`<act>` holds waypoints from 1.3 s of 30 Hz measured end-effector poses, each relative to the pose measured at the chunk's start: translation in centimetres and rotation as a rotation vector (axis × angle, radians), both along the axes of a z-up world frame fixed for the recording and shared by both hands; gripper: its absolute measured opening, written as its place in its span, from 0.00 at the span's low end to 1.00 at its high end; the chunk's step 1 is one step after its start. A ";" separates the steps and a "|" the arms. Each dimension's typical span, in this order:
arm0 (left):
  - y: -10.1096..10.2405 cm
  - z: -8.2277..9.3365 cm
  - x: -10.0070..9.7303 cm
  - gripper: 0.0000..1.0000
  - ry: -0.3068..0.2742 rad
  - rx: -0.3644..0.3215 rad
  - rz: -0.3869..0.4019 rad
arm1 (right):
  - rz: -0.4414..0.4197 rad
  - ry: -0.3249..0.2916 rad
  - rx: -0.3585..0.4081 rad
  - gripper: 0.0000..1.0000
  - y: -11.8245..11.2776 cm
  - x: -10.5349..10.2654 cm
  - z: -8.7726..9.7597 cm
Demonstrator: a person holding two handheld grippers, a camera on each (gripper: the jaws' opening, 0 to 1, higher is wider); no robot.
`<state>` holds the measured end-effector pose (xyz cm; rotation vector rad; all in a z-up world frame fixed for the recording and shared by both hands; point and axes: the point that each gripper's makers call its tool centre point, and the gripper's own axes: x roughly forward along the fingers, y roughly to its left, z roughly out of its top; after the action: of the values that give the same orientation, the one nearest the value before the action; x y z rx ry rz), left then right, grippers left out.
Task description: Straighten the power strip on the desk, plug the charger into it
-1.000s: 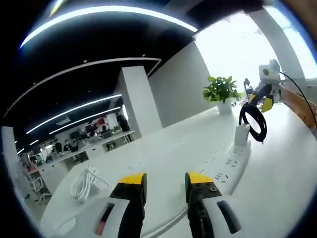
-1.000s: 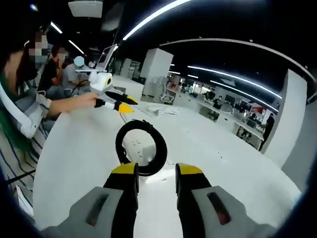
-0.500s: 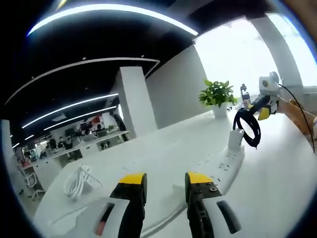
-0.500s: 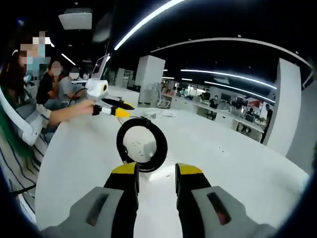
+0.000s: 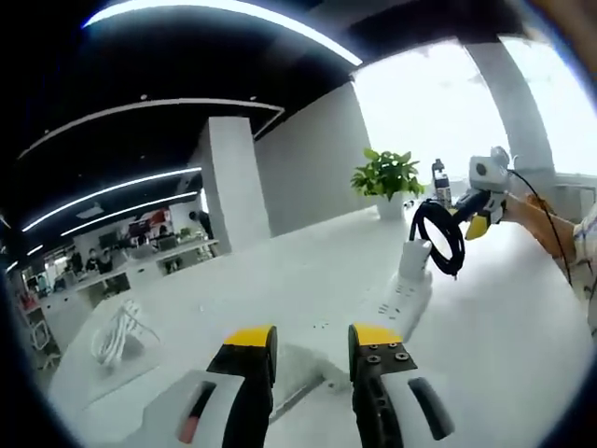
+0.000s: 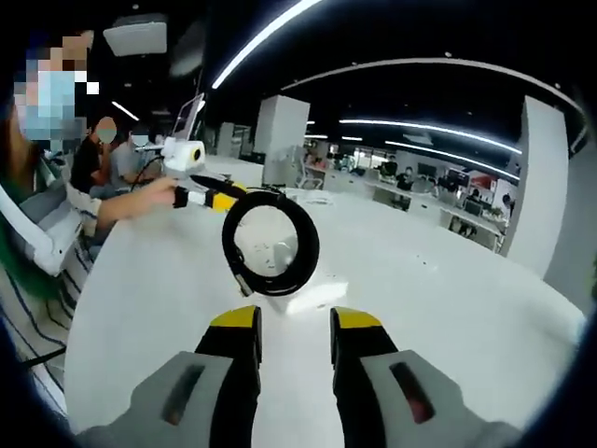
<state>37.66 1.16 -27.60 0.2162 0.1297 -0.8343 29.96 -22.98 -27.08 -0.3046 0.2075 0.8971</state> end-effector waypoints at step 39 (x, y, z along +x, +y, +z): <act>-0.8 -4.2 -1.6 0.29 0.150 0.140 -0.113 | 0.006 0.188 -0.038 0.26 5.3 3.7 -5.0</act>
<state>36.06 0.39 -31.78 0.2943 0.3194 -0.9545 33.71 -17.73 -32.12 -0.2565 0.3980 0.9286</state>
